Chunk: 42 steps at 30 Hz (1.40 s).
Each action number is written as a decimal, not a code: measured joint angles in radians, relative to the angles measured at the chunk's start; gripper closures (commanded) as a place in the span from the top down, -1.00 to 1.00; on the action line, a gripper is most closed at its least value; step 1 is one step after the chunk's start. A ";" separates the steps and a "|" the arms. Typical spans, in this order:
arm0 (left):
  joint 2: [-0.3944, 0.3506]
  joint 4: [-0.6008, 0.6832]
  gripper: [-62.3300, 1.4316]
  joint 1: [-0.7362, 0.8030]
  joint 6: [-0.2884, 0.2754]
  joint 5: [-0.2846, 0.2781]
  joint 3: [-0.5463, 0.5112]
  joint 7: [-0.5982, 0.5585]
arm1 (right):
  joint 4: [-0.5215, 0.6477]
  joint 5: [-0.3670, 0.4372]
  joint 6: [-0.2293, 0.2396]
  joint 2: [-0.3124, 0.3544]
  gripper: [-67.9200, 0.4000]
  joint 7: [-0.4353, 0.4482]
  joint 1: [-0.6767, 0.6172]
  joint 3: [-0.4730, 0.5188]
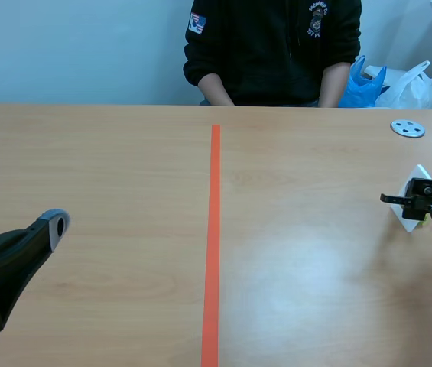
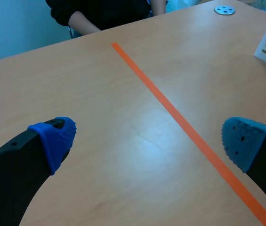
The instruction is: Sort the leaf by its shape. The table is split by an orange tape line. A compound leaf with several leaflets goes to the left side, a simple leaf with one blade goes to the right side. Return to the home posture when a red brick is placed on the table.
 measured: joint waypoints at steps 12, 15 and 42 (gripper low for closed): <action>0.000 0.000 1.00 0.000 0.000 -0.001 0.000 0.000 | 0.191 0.106 0.046 0.041 0.91 0.023 -0.097 0.000; 0.000 0.000 1.00 0.000 0.000 -0.001 0.000 0.000 | 0.346 0.131 0.053 0.071 1.00 0.016 -0.175 0.003; 0.000 0.000 1.00 0.000 0.000 0.002 0.000 0.000 | 1.408 0.208 0.156 0.089 1.00 -0.130 -0.984 0.090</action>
